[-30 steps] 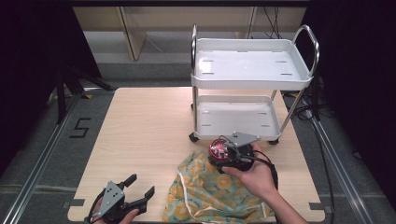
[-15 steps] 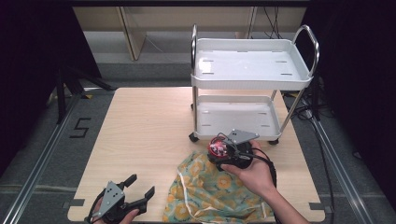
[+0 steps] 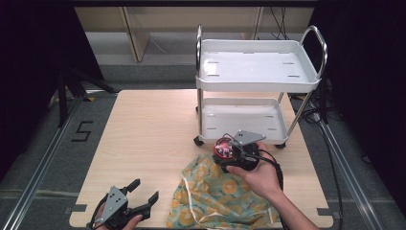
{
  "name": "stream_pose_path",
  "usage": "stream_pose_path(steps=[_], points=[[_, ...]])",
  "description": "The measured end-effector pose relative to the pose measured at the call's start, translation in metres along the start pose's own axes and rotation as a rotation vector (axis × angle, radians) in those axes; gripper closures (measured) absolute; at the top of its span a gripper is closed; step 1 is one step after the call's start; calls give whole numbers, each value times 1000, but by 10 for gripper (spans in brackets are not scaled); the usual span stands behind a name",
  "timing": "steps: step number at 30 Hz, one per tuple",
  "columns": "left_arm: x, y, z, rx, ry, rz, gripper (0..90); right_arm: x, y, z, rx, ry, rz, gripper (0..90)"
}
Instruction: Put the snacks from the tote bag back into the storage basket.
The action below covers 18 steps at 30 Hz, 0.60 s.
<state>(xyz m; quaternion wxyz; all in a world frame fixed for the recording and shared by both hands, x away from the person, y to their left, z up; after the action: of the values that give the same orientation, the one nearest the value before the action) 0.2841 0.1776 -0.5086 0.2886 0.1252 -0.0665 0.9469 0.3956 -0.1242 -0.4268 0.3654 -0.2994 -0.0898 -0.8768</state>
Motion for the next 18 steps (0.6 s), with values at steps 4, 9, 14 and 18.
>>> stream_pose_path(steps=[4,9,14,18], points=[[0,0,0,1,3,-1,209,-1,1,1,6,4,10,264],[0,0,0,0,1,0,209,-1,2,4,-8,4,-3,264],[0,0,0,1,3,0,209,-1,2,6,-4,1,4,264],[-1,1,0,-2,14,-4,209,-3,4,12,11,11,-12,264]])
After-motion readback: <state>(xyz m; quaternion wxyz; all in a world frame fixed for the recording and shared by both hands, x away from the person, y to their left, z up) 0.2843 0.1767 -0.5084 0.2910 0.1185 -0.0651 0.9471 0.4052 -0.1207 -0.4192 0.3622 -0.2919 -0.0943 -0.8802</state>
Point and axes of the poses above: each handheld gripper's, and its own axes: x roughly backward along the jaws, z roughly out of its top, y roughly to its right, the point moved 5 cm from there along -x, roughly forward along the jaws, and after that the axes turned 9 degrees about -x, right-handed, at the moved point
